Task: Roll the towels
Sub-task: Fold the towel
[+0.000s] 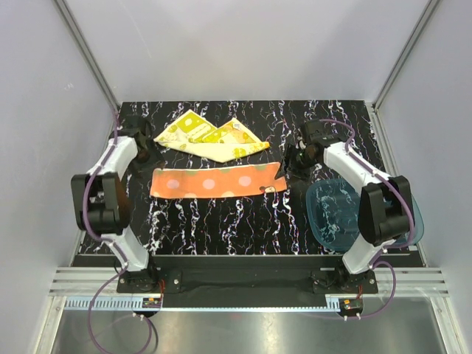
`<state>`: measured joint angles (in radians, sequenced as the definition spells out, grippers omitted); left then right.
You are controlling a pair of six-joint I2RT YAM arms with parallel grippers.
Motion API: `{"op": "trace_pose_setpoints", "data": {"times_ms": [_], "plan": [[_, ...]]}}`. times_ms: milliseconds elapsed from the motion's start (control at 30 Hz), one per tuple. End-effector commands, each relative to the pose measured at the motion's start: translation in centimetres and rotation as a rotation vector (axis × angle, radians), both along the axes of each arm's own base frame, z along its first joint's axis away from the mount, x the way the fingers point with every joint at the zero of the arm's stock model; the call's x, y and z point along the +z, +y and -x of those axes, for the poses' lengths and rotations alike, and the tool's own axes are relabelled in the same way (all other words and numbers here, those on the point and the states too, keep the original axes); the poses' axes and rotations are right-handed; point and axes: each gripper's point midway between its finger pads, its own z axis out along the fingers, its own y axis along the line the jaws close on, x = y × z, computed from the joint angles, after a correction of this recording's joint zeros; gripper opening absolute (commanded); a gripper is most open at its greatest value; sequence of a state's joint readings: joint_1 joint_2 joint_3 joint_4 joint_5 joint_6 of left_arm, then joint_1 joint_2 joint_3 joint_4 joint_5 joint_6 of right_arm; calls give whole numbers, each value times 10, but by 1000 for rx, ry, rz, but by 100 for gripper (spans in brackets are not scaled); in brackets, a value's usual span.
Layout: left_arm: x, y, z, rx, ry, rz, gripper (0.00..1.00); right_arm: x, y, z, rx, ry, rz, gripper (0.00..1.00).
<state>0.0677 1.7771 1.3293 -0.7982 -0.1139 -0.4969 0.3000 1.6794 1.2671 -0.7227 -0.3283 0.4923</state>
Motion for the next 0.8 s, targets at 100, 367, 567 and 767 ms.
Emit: {"op": "trace_pose_setpoints", "data": {"times_ms": [100,367,567,767], "plan": [[102,-8,-5,-152,-310,-122,73,-34,-20,-20,-147,51,144,57],[127,-32,7,-229,-422,-156,73,-60,-29,-24,-186,114,218,60],[131,-37,8,-239,-435,-134,72,-72,-27,-28,-195,138,222,60],[129,-38,9,-243,-432,-128,71,-85,-27,-31,-202,154,235,57]]}}
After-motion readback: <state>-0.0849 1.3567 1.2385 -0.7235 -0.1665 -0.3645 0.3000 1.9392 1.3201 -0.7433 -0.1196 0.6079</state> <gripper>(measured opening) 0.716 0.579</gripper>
